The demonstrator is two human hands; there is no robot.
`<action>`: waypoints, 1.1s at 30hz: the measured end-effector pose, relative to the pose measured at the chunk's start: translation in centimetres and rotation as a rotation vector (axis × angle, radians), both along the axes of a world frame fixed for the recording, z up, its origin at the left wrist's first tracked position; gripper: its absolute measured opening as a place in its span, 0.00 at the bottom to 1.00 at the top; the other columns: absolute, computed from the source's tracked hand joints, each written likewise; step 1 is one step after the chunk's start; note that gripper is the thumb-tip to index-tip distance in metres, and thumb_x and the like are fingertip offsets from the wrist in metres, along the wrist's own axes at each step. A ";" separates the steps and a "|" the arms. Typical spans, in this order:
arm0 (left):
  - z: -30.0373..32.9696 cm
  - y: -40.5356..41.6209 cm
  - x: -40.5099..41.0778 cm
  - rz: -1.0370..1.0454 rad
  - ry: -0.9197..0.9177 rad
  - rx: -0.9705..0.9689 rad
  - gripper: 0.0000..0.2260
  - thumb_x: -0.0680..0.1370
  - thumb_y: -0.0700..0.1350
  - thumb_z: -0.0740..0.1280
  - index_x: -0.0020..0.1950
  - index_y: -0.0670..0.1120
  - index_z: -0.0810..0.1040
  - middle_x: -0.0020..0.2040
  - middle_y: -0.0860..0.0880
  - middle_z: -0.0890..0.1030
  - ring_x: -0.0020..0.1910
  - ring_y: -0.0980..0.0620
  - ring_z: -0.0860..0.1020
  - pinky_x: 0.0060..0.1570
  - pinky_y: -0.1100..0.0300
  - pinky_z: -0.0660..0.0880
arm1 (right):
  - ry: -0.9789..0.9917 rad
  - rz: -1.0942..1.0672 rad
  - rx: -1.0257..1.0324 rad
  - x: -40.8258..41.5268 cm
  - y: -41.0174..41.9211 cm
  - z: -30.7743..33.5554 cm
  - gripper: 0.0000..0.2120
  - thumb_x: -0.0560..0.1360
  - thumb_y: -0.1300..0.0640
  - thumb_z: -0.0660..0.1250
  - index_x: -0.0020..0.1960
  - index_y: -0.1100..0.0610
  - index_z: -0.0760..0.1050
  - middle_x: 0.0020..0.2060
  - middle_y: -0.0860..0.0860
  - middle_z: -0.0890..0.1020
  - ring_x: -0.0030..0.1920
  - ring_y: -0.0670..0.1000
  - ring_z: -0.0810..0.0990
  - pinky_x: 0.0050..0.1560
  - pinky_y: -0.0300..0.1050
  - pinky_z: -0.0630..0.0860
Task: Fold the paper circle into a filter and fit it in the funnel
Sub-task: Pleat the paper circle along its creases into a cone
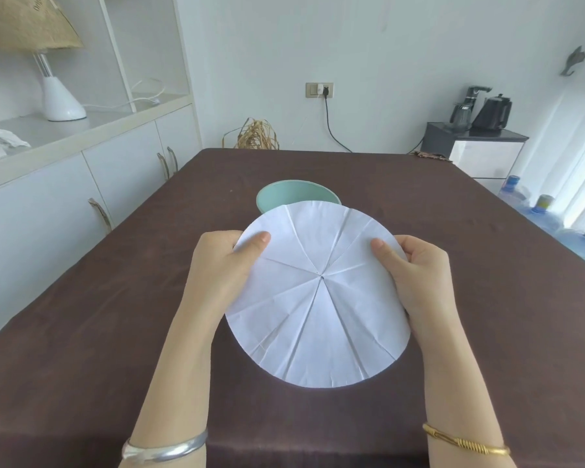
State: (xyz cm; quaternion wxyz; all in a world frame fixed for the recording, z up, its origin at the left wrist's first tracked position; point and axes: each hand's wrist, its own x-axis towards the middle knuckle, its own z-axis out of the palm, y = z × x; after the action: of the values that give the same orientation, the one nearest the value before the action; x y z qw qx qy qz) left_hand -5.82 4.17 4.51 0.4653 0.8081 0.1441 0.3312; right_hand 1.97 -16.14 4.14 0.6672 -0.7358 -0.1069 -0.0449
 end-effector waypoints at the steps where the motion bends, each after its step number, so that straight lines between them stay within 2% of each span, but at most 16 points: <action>1: 0.0 -0.1 0.0 0.012 -0.018 0.016 0.23 0.76 0.47 0.66 0.27 0.41 0.58 0.26 0.48 0.59 0.25 0.55 0.57 0.23 0.65 0.54 | 0.000 0.003 0.002 0.0 0.1 0.0 0.07 0.73 0.55 0.69 0.37 0.56 0.80 0.31 0.49 0.82 0.33 0.49 0.78 0.35 0.45 0.75; 3: -0.1 -0.2 0.0 0.032 -0.031 0.032 0.22 0.76 0.47 0.65 0.27 0.44 0.58 0.25 0.50 0.58 0.24 0.55 0.56 0.21 0.66 0.53 | 0.002 0.011 0.015 0.0 0.1 0.1 0.07 0.73 0.55 0.70 0.37 0.57 0.80 0.33 0.52 0.82 0.34 0.50 0.78 0.36 0.46 0.75; 5: -0.3 -0.2 0.0 0.032 -0.034 0.006 0.23 0.77 0.47 0.64 0.26 0.46 0.56 0.23 0.54 0.57 0.22 0.56 0.55 0.20 0.67 0.53 | -0.001 0.019 0.019 0.0 0.0 0.2 0.07 0.72 0.55 0.70 0.37 0.56 0.80 0.33 0.51 0.82 0.34 0.50 0.78 0.35 0.45 0.75; 8: -0.3 -0.1 -0.2 -0.004 -0.028 -0.051 0.25 0.77 0.49 0.63 0.25 0.49 0.54 0.21 0.55 0.55 0.22 0.57 0.55 0.21 0.68 0.52 | -0.016 0.024 0.005 0.1 -0.2 0.3 0.08 0.72 0.54 0.70 0.37 0.56 0.80 0.31 0.49 0.81 0.32 0.48 0.77 0.32 0.42 0.74; 9: -0.2 0.1 -0.2 -0.041 -0.011 -0.077 0.25 0.76 0.50 0.65 0.24 0.47 0.56 0.22 0.57 0.57 0.23 0.58 0.56 0.23 0.68 0.54 | -0.021 0.028 -0.004 0.1 -0.3 0.3 0.08 0.73 0.54 0.70 0.37 0.56 0.80 0.30 0.48 0.81 0.31 0.47 0.77 0.31 0.40 0.74; 10: 0.0 0.2 -0.2 -0.091 0.015 -0.103 0.25 0.75 0.51 0.67 0.24 0.41 0.61 0.24 0.54 0.62 0.25 0.57 0.60 0.27 0.66 0.58 | -0.027 0.037 -0.019 0.1 -0.3 0.3 0.07 0.73 0.54 0.70 0.37 0.55 0.80 0.28 0.45 0.81 0.30 0.45 0.77 0.29 0.37 0.74; 12: 0.5 0.5 -0.2 -0.179 0.057 -0.154 0.21 0.71 0.50 0.71 0.35 0.31 0.73 0.31 0.44 0.72 0.32 0.51 0.69 0.36 0.60 0.64 | -0.039 0.076 -0.056 0.1 -0.4 0.3 0.07 0.73 0.54 0.70 0.36 0.54 0.79 0.25 0.42 0.80 0.27 0.41 0.76 0.25 0.31 0.72; 14: 0.8 0.6 -0.2 -0.207 0.068 -0.166 0.20 0.69 0.47 0.73 0.42 0.29 0.75 0.34 0.39 0.75 0.35 0.48 0.72 0.39 0.56 0.66 | -0.049 0.125 -0.089 0.1 -0.3 0.3 0.08 0.72 0.54 0.70 0.36 0.53 0.79 0.23 0.40 0.79 0.24 0.38 0.74 0.23 0.29 0.69; 16: 0.8 0.4 -0.3 -0.191 0.067 -0.163 0.20 0.69 0.47 0.73 0.38 0.29 0.74 0.34 0.43 0.72 0.34 0.48 0.69 0.38 0.56 0.64 | -0.060 0.158 -0.096 0.1 -0.3 0.3 0.08 0.72 0.53 0.70 0.35 0.53 0.78 0.23 0.40 0.78 0.24 0.38 0.73 0.24 0.28 0.69; 19: 0.6 0.4 -0.5 -0.147 0.036 -0.194 0.20 0.70 0.46 0.72 0.36 0.29 0.72 0.35 0.45 0.71 0.34 0.49 0.67 0.37 0.57 0.62 | -0.020 0.241 -0.057 0.2 -0.4 0.3 0.07 0.70 0.51 0.72 0.37 0.54 0.80 0.29 0.43 0.83 0.30 0.42 0.79 0.28 0.32 0.73; 21: 0.6 0.5 -0.5 -0.140 0.026 -0.212 0.20 0.70 0.47 0.72 0.38 0.28 0.73 0.36 0.44 0.73 0.34 0.49 0.70 0.38 0.56 0.64 | 0.042 0.364 -0.009 0.3 -0.5 0.1 0.07 0.67 0.52 0.75 0.42 0.54 0.82 0.38 0.48 0.87 0.39 0.48 0.85 0.37 0.40 0.80; 23: 0.8 0.5 -0.6 -0.127 0.014 -0.221 0.21 0.70 0.47 0.73 0.39 0.28 0.73 0.36 0.44 0.73 0.34 0.49 0.70 0.38 0.56 0.64 | 0.101 0.458 0.071 0.3 -0.6 -0.1 0.12 0.64 0.54 0.76 0.46 0.55 0.83 0.44 0.52 0.87 0.45 0.53 0.86 0.44 0.47 0.82; 25: 0.9 0.5 -0.6 -0.095 -0.005 -0.233 0.22 0.69 0.47 0.73 0.38 0.27 0.73 0.35 0.44 0.72 0.33 0.49 0.70 0.36 0.57 0.64 | 0.147 0.505 0.145 0.4 -0.7 -0.2 0.15 0.62 0.58 0.78 0.48 0.56 0.83 0.46 0.54 0.87 0.46 0.55 0.85 0.43 0.46 0.83; 27: 0.9 0.6 -0.5 -0.053 -0.037 -0.228 0.22 0.69 0.47 0.73 0.37 0.27 0.72 0.34 0.44 0.72 0.33 0.49 0.69 0.36 0.57 0.64 | 0.193 0.524 0.207 0.3 -0.7 -0.2 0.16 0.60 0.58 0.77 0.47 0.57 0.83 0.45 0.55 0.87 0.45 0.55 0.86 0.41 0.45 0.82; 30: 0.8 0.5 -0.4 -0.013 -0.085 -0.206 0.21 0.70 0.47 0.73 0.34 0.29 0.71 0.33 0.44 0.70 0.32 0.50 0.67 0.34 0.58 0.62 | 0.171 0.452 0.194 0.2 -0.6 -0.2 0.12 0.62 0.59 0.76 0.45 0.60 0.83 0.43 0.57 0.87 0.43 0.57 0.86 0.40 0.47 0.83; 33: 0.7 0.2 -0.2 0.031 -0.120 -0.158 0.22 0.70 0.46 0.72 0.32 0.29 0.68 0.30 0.45 0.67 0.29 0.51 0.63 0.28 0.61 0.59 | 0.125 0.365 0.161 0.2 -0.3 0.0 0.08 0.66 0.63 0.75 0.44 0.61 0.82 0.42 0.56 0.87 0.43 0.57 0.86 0.43 0.51 0.83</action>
State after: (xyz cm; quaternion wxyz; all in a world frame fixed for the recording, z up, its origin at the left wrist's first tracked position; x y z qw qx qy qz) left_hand -6.05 4.39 5.23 0.5302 0.7452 0.1541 0.3739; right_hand 2.16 -16.48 4.15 0.7261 -0.6500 -0.1929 0.1142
